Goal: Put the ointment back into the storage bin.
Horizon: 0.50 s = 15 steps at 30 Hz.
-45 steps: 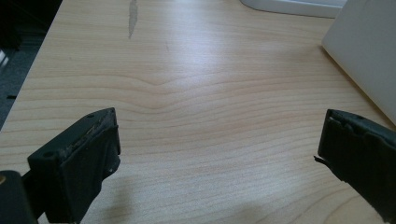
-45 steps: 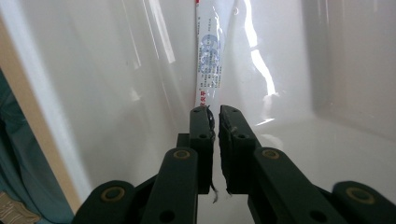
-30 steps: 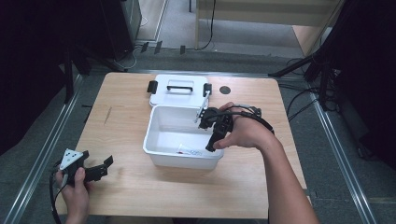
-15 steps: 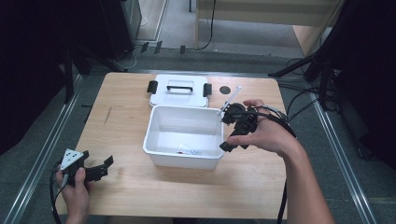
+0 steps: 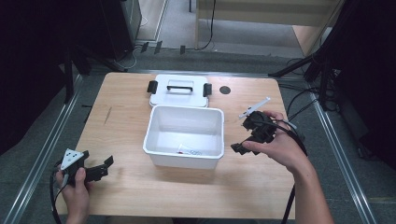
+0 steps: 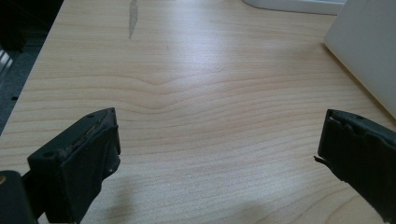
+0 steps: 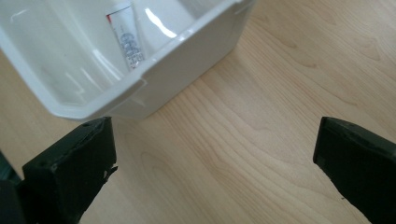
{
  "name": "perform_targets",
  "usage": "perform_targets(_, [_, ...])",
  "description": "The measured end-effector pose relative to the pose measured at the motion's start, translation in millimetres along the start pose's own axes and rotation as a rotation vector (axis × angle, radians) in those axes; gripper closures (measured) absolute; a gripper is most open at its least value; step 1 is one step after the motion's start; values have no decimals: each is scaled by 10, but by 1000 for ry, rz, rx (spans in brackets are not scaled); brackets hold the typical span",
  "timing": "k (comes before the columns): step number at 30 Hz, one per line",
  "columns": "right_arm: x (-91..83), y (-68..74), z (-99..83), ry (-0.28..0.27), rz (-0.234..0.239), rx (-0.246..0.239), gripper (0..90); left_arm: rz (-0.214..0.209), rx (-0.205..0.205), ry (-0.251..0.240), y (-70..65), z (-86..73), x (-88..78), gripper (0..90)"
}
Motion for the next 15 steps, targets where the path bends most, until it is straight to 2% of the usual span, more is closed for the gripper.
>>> perform_targets(1, [34,-42,-96,-42,-14,18,0,-1,0,0,1,0,-1,0])
perform_targets(2, [34,-42,-96,-42,-14,18,0,-1,0,0,1,0,-1,0])
perform_targets(3, [73,-77,-198,-86,-34,25,0,-1,0,0,1,0,0,0])
perform_targets(4, [73,-77,-198,-86,-34,25,0,-1,0,0,0,0,0,0])
perform_targets(5, [114,-107,-303,-130,-47,38,0,-1,1,-2,-2,0,0,0])
perform_targets(9, [171,-174,-512,-221,-65,62,0,-2,2,-2,-4,0,-1,0])
perform_targets(10, [171,-174,-512,-221,-65,62,0,-2,2,-2,-4,0,-1,0])
perform_targets(11, [186,-208,-614,-270,-77,80,0,-2,1,-2,-5,-1,0,0])
perform_targets(13, [200,-240,-717,-317,-79,105,0,-2,2,-2,-6,-1,0,0])
perform_targets(14, [200,-240,-717,-317,-79,105,0,-2,2,-2,-6,-1,0,0])
perform_targets(15, [222,-271,-820,-354,-95,126,0,-2,2,-2,-5,-1,0,0])
Point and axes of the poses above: each handheld gripper's, and its own axes: x roughly forward along the jaws, z roughly out of its top, y roughly to its left, the point moved 1 cm from there along x, roughly forward along the jaws, and after that the axes turned 10 degrees about z, right-handed, at the moved point
